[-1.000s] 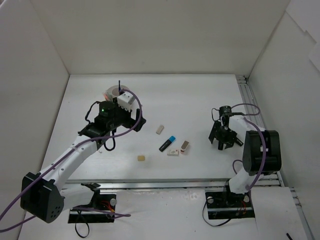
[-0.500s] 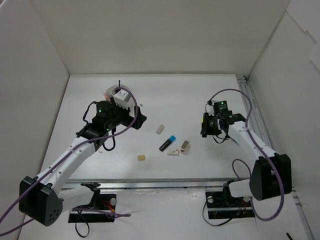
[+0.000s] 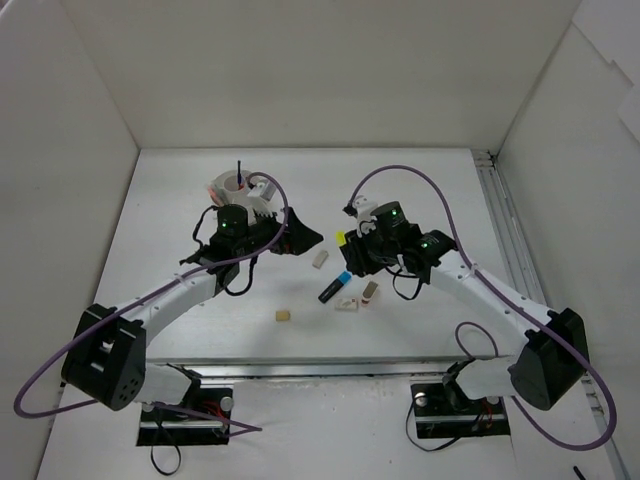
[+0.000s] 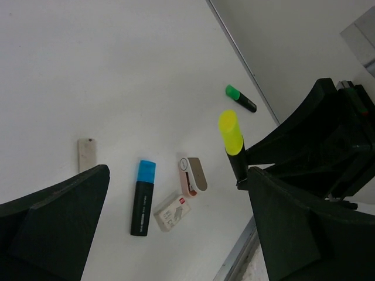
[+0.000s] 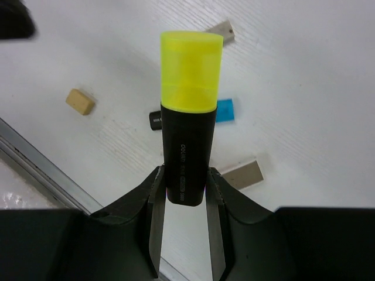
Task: Sort the stationery into containers
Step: Pick up the pen from the center of the board, then place the pen in the storage box.
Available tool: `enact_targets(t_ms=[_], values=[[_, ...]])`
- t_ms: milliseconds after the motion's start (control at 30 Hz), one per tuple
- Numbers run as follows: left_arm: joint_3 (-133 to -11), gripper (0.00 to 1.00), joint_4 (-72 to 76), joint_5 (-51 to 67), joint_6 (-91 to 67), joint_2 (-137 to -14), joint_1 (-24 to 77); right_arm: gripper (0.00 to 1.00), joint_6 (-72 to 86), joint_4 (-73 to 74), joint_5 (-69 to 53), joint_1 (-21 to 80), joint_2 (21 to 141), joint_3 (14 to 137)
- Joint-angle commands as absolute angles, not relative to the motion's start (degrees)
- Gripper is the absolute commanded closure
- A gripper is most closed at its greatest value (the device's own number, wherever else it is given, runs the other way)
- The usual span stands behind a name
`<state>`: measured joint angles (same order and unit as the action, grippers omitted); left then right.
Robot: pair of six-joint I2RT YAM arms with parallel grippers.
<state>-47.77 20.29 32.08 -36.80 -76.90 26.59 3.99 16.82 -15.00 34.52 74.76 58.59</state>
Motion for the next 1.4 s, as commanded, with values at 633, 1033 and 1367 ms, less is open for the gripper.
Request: enact_targets(t_ms=[633,1033,1367], values=[[-45.4,0.58,29.4,22.2,-44.7,-75.3,28.7,1.00,6.9,3.1,-10.5,44.4,84.4,68.8],[-52.1,1.00,21.9,19.3,-32.4,-73.4,25.4,0.02,11.2,2.8,3.7,44.3,83.8,68.9],[-66.3,1.00,17.2,18.9,-3.1,-84.1,13.6,0.02,16.3,4.7,12.0,34.1,76.2,62.3]])
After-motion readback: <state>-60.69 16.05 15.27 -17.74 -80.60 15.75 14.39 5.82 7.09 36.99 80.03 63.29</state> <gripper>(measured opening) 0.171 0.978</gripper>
